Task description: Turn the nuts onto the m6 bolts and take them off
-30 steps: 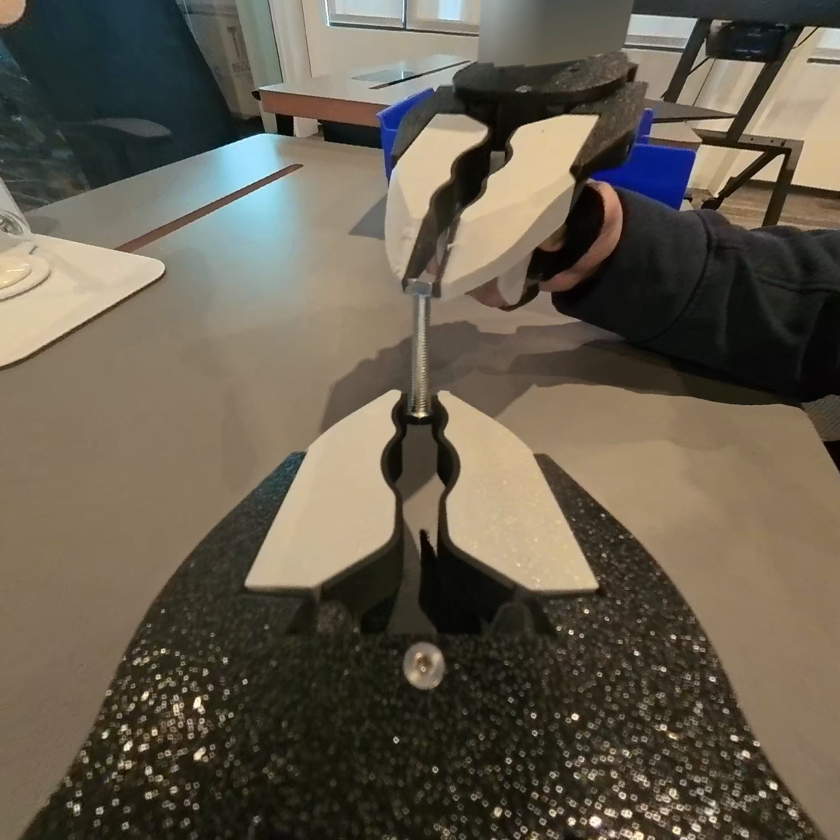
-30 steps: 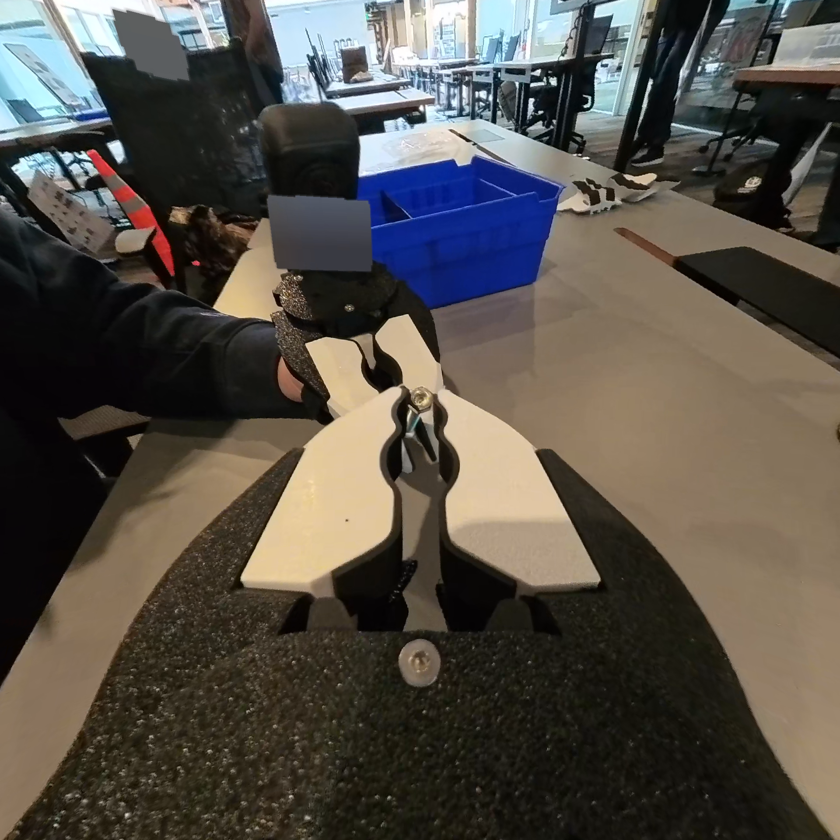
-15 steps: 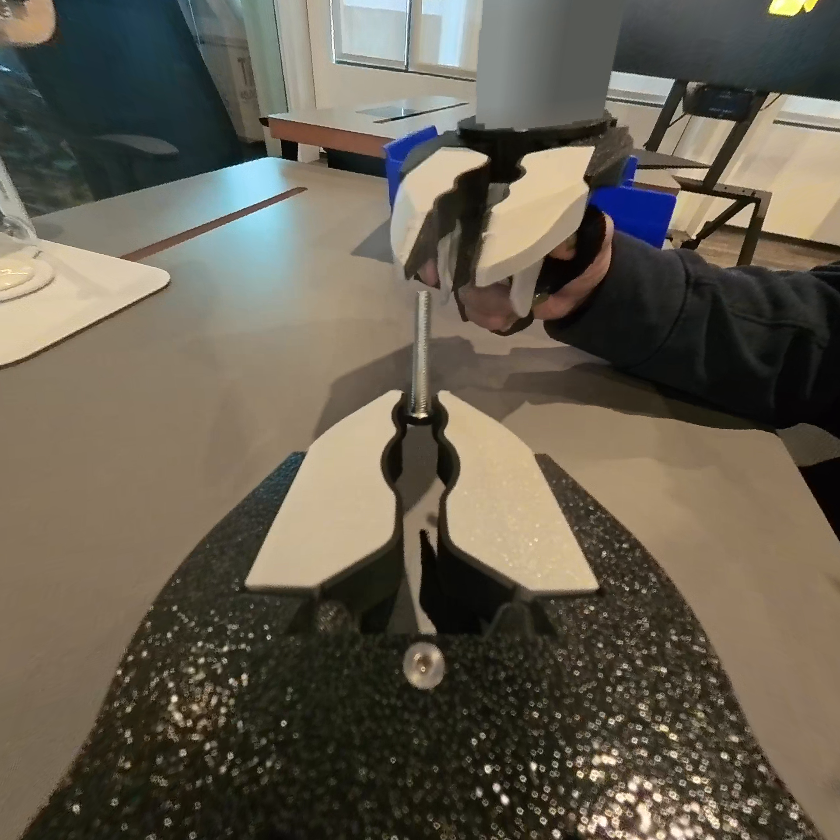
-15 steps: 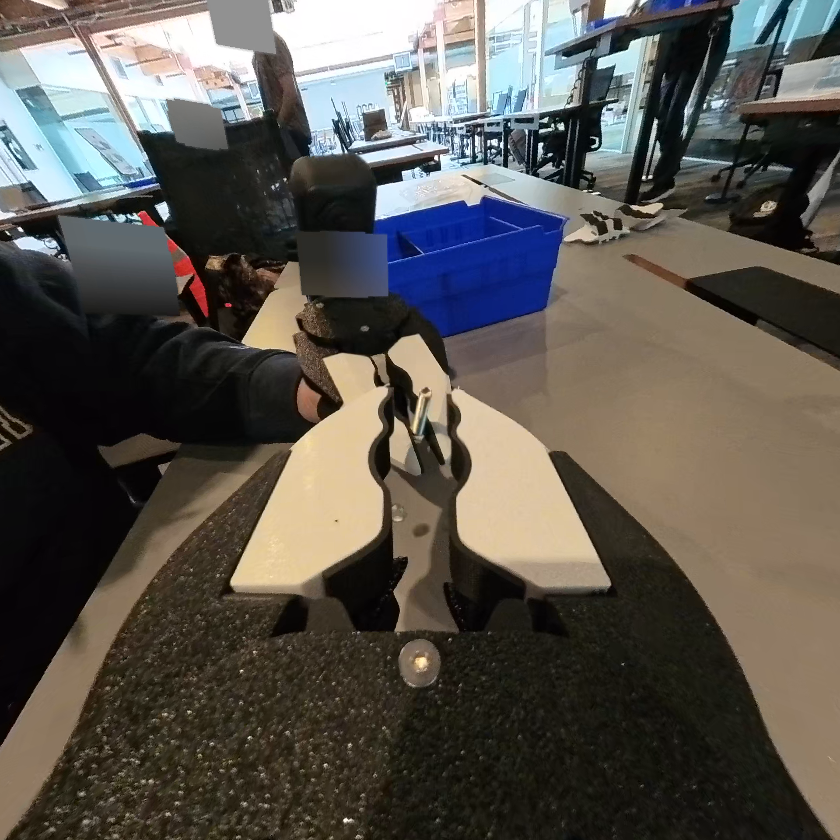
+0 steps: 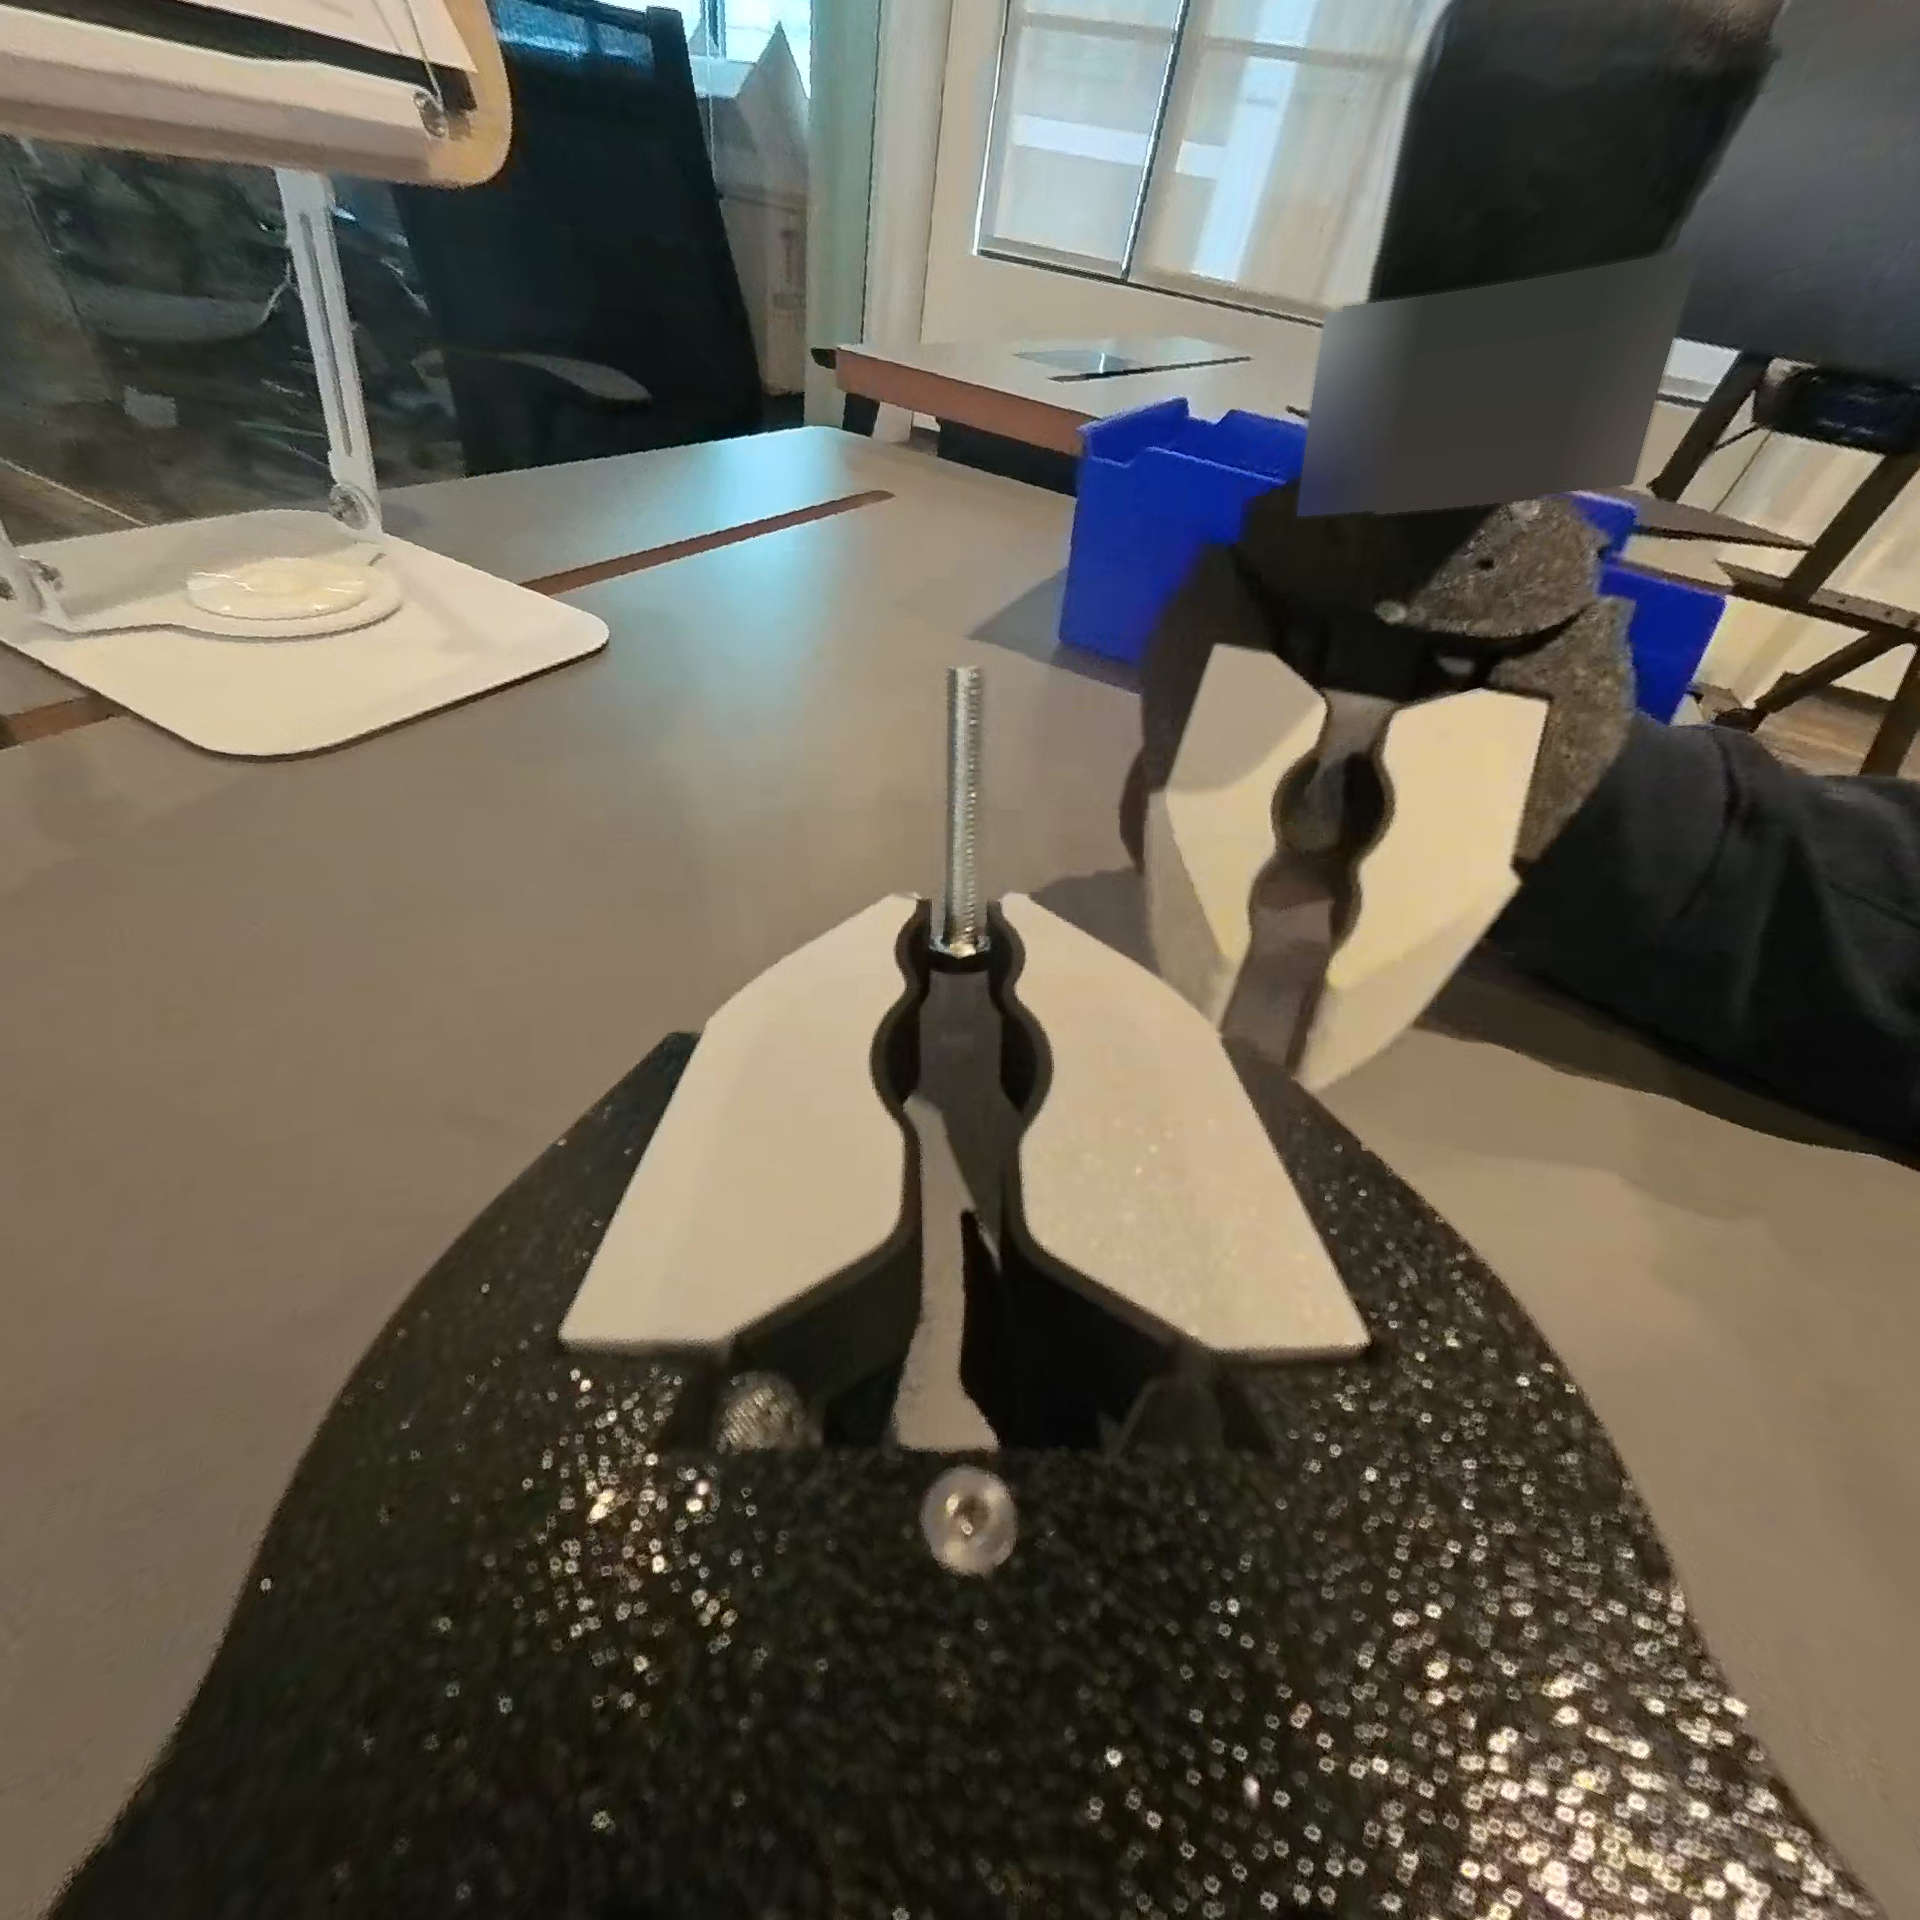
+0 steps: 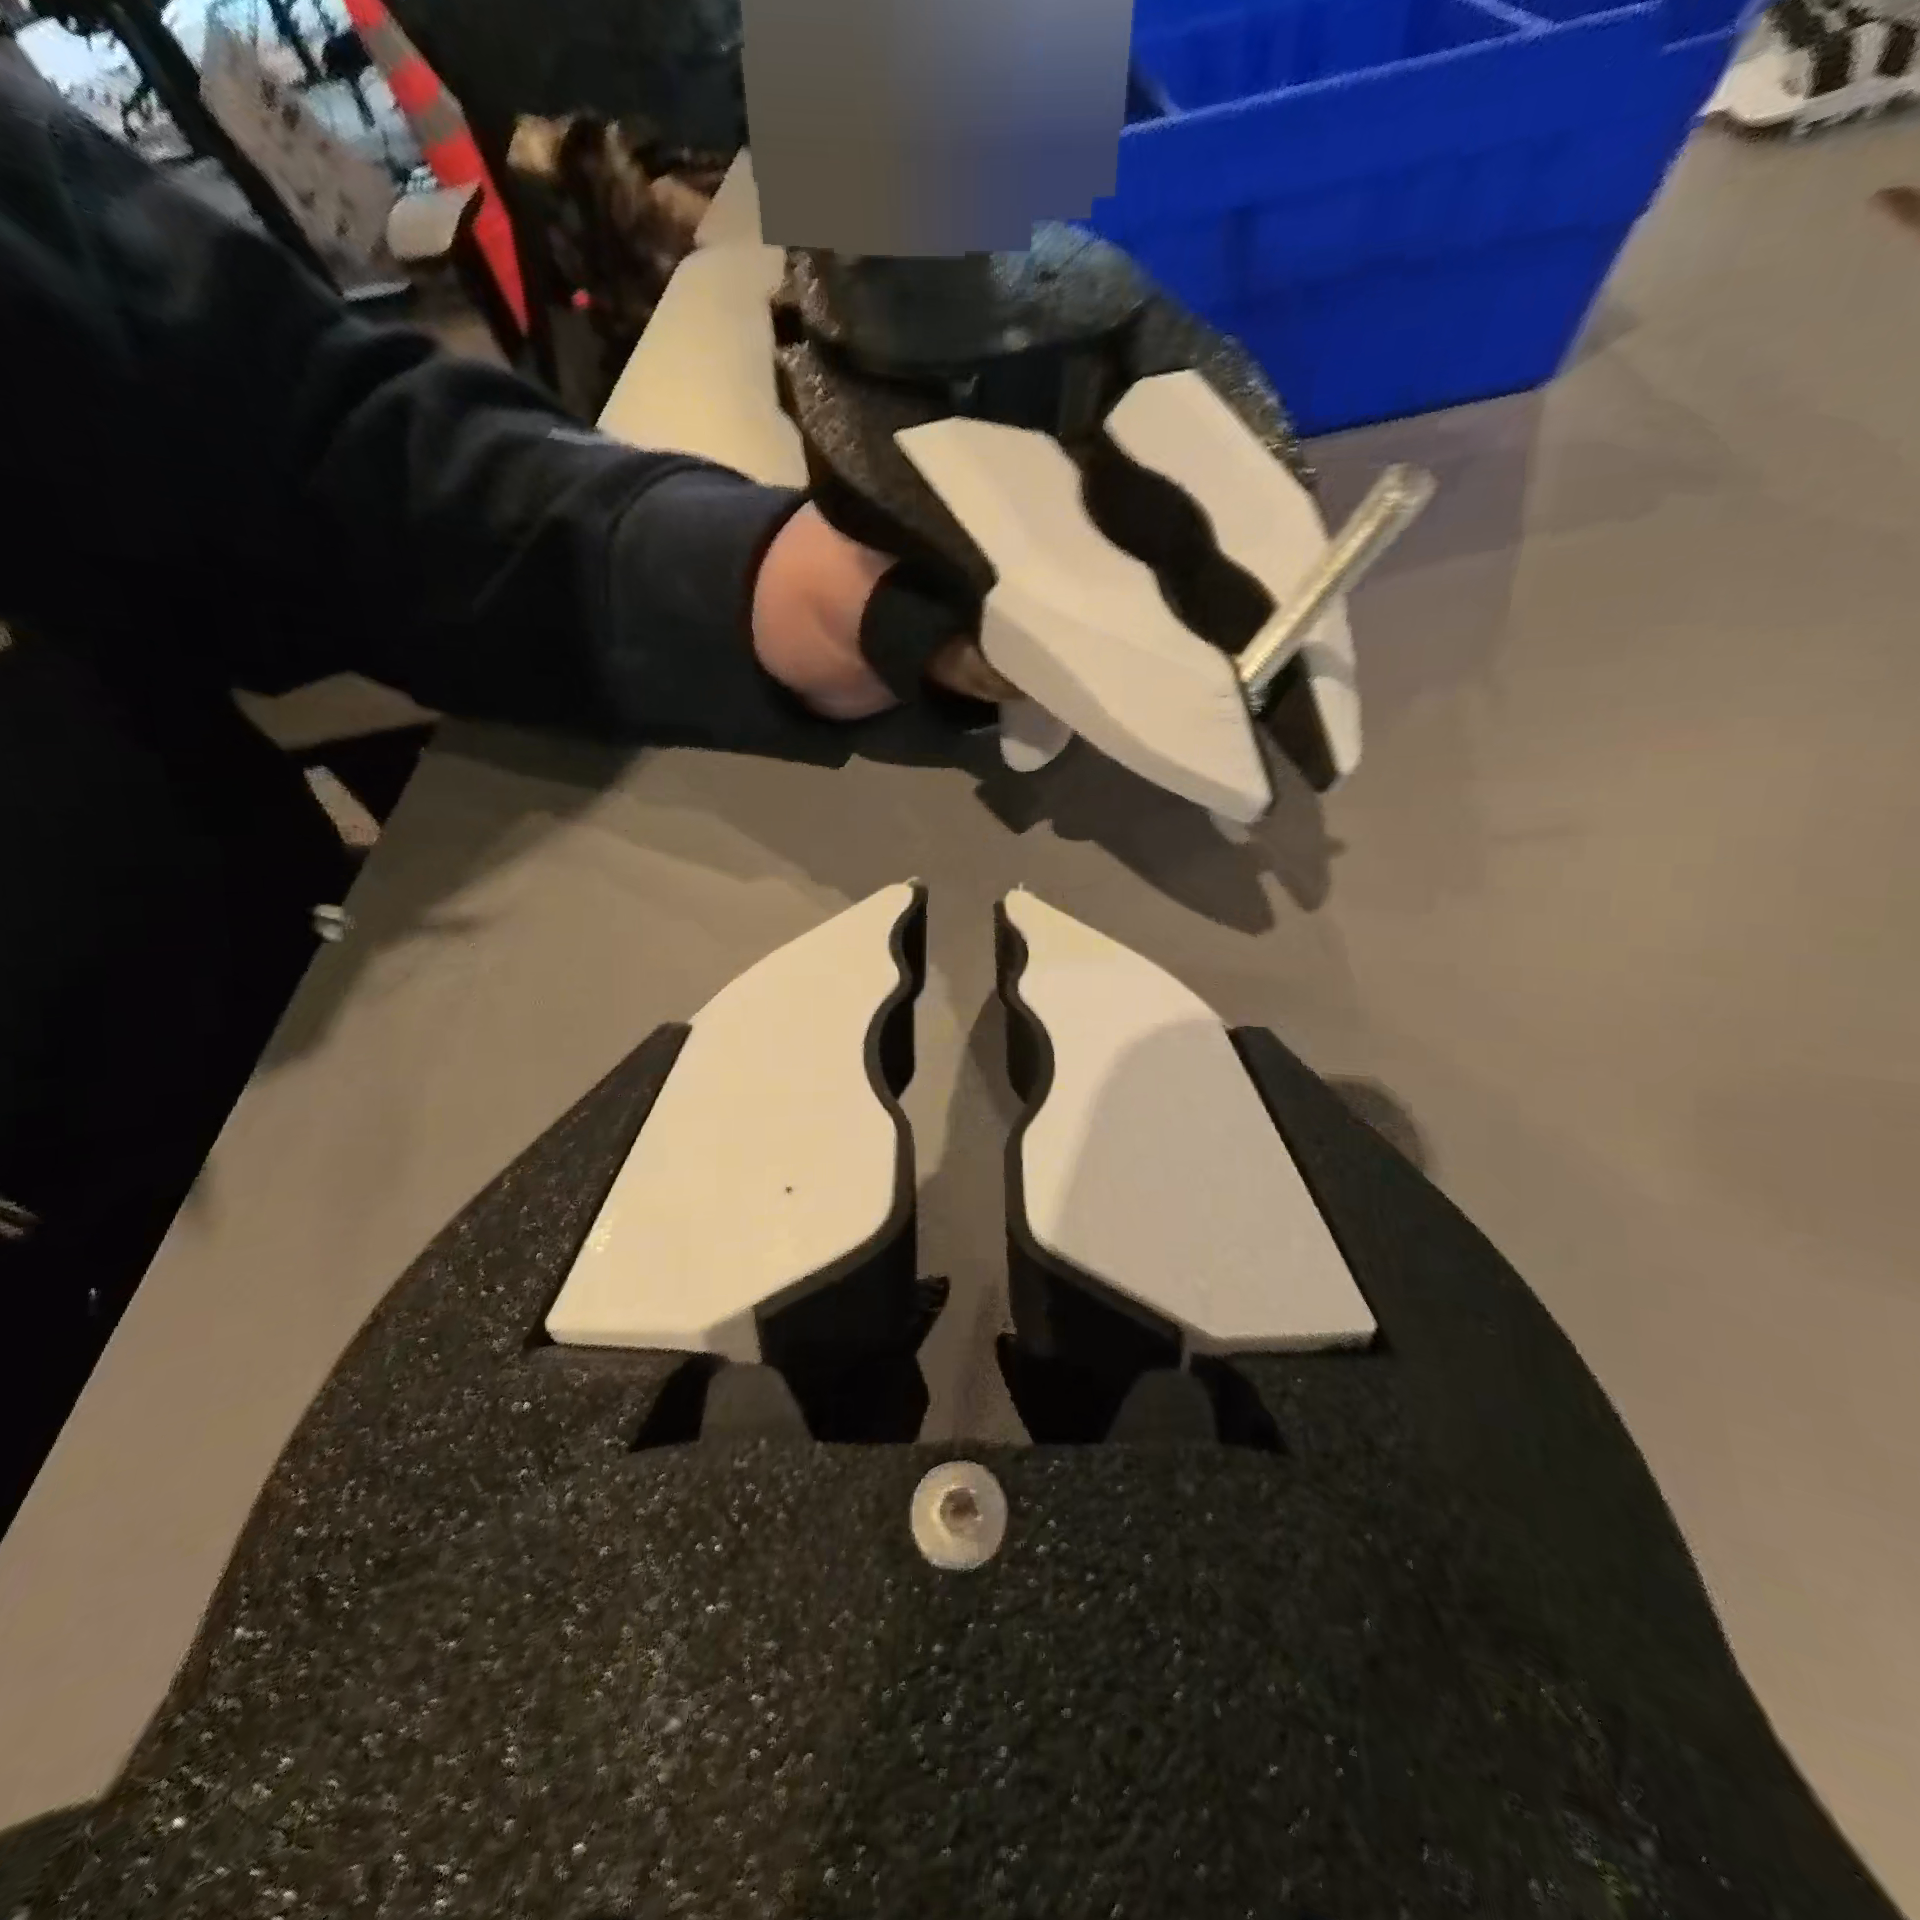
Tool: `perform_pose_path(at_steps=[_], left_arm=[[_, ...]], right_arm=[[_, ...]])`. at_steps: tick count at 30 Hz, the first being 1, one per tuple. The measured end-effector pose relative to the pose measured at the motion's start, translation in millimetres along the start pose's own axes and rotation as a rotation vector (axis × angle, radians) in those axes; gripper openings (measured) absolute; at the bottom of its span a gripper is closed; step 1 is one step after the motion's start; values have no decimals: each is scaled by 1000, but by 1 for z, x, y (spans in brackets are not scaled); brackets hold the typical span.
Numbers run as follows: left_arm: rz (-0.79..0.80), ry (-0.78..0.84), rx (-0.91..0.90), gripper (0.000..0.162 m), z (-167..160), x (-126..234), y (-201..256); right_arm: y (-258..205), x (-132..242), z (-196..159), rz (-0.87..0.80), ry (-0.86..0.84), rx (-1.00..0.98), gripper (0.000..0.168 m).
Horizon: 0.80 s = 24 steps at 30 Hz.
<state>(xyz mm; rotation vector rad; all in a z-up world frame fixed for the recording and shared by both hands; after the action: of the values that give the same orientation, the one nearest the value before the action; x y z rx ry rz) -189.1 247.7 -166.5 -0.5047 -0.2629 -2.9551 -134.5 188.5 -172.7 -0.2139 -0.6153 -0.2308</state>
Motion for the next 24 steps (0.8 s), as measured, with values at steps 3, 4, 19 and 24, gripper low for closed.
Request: perform_pose_path(at_steps=[3,4,19,24], left_arm=[[-2,-8,-10,10,0,-1,1],[-2,-11,-14,10,-1,-1,1],[-23,-8,-16,10,0,-1,2],[-26,-5,-22,10,0,-1,3]], right_arm=[[-5,-11,0,15,-20,32,11],[-6,-14,-1,21,-18,36,11],[-2,-15,2,57,113,22,7],[-8,-19,5,51,107,59,8]])
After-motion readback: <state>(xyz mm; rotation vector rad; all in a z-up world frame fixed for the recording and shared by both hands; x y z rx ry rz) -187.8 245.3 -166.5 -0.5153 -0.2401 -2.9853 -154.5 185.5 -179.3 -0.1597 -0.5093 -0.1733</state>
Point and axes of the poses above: each gripper's, where its closed fingertips meet, x back along the fingers, z out of its top, y = z × x across the jaws, the point moved 4 cm from there along x, back along the fingers, and after that the axes turned 11 degrees about -y, right-handed, at the moved point
